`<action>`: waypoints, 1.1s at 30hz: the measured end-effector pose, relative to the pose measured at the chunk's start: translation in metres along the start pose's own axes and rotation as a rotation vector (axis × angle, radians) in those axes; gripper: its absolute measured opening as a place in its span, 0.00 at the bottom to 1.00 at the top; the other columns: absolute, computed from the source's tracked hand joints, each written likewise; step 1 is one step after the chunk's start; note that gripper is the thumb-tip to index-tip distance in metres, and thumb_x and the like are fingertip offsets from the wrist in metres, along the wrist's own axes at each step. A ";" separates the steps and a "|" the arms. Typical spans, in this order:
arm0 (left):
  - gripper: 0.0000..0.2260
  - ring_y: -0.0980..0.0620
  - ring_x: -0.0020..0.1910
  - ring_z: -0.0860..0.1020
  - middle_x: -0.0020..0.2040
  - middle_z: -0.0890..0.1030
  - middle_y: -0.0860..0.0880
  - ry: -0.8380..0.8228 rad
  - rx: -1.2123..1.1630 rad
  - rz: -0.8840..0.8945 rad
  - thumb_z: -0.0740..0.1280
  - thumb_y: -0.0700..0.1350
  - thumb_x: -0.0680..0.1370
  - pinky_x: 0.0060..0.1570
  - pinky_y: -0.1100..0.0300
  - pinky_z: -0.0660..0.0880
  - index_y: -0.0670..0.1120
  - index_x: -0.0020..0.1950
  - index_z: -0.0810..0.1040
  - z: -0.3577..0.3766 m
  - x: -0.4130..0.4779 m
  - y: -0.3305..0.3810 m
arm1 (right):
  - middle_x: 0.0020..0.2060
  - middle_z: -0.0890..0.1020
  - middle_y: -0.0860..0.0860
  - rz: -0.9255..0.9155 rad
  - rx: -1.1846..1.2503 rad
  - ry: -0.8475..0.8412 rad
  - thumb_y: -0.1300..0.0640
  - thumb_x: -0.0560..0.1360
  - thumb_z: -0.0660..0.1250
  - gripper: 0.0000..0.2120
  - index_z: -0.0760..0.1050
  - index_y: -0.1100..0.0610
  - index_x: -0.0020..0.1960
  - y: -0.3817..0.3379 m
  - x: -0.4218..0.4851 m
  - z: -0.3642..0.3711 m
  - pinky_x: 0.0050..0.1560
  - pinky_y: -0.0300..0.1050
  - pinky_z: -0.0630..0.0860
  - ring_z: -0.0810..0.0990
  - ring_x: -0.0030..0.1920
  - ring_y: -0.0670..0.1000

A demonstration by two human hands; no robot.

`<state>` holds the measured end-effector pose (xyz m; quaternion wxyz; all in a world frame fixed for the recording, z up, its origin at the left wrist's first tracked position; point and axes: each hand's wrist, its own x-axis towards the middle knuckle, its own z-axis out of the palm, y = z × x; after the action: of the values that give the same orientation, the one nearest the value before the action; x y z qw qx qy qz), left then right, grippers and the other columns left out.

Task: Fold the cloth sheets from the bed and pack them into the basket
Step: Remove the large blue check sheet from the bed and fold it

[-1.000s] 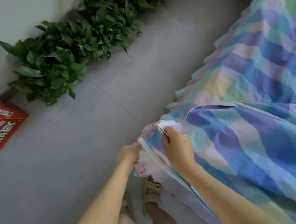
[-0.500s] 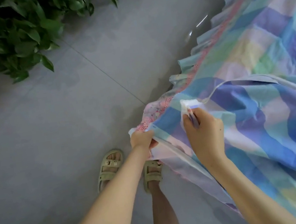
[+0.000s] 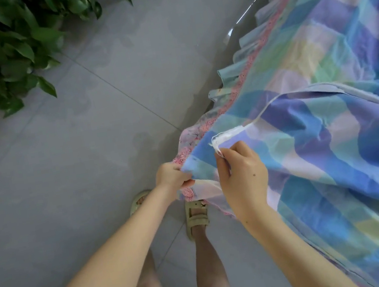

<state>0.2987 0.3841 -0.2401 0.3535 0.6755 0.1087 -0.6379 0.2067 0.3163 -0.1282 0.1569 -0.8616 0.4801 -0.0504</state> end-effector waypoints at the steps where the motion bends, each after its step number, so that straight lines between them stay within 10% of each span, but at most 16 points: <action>1: 0.04 0.55 0.26 0.80 0.41 0.79 0.41 -0.017 -0.027 0.080 0.68 0.29 0.73 0.32 0.64 0.79 0.37 0.40 0.77 -0.005 -0.008 0.004 | 0.29 0.65 0.51 -0.026 0.001 0.013 0.65 0.70 0.65 0.11 0.70 0.61 0.29 -0.004 -0.001 -0.001 0.27 0.41 0.56 0.62 0.29 0.53; 9: 0.06 0.54 0.32 0.82 0.33 0.83 0.49 -0.244 -0.084 0.303 0.71 0.31 0.71 0.35 0.64 0.79 0.38 0.45 0.79 -0.017 -0.085 0.053 | 0.25 0.70 0.53 -0.156 0.037 0.000 0.66 0.61 0.67 0.03 0.79 0.62 0.34 -0.023 0.003 -0.003 0.26 0.37 0.56 0.61 0.26 0.50; 19: 0.09 0.56 0.29 0.80 0.32 0.81 0.46 -0.212 0.085 0.288 0.62 0.29 0.75 0.31 0.66 0.77 0.37 0.43 0.80 -0.014 -0.102 0.070 | 0.33 0.76 0.55 -0.216 -0.054 -0.036 0.59 0.67 0.53 0.19 0.79 0.65 0.46 -0.025 -0.018 -0.002 0.26 0.40 0.62 0.73 0.31 0.56; 22: 0.08 0.58 0.34 0.78 0.35 0.82 0.47 -0.189 0.334 0.367 0.64 0.32 0.74 0.38 0.69 0.74 0.39 0.42 0.81 -0.017 -0.107 0.079 | 0.31 0.75 0.56 -0.227 -0.032 -0.064 0.63 0.67 0.64 0.09 0.78 0.65 0.44 -0.017 -0.015 0.001 0.27 0.40 0.62 0.72 0.30 0.55; 27: 0.02 0.54 0.38 0.81 0.41 0.83 0.44 -0.257 0.263 0.379 0.68 0.37 0.75 0.50 0.59 0.75 0.41 0.44 0.79 -0.014 -0.106 0.104 | 0.25 0.64 0.46 0.077 0.313 -0.008 0.67 0.71 0.68 0.18 0.66 0.53 0.28 0.012 0.006 -0.033 0.31 0.34 0.60 0.64 0.29 0.43; 33: 0.06 0.49 0.38 0.71 0.41 0.74 0.44 0.014 0.258 0.192 0.62 0.38 0.78 0.37 0.59 0.67 0.45 0.41 0.73 0.006 -0.033 0.074 | 0.26 0.57 0.48 0.351 0.521 0.093 0.66 0.72 0.61 0.16 0.57 0.63 0.31 0.045 0.034 -0.093 0.29 0.41 0.52 0.54 0.30 0.45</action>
<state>0.3325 0.3366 -0.1832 0.3222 0.7271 -0.0365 -0.6051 0.1667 0.2452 -0.0571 0.3564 -0.6932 0.5991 -0.1832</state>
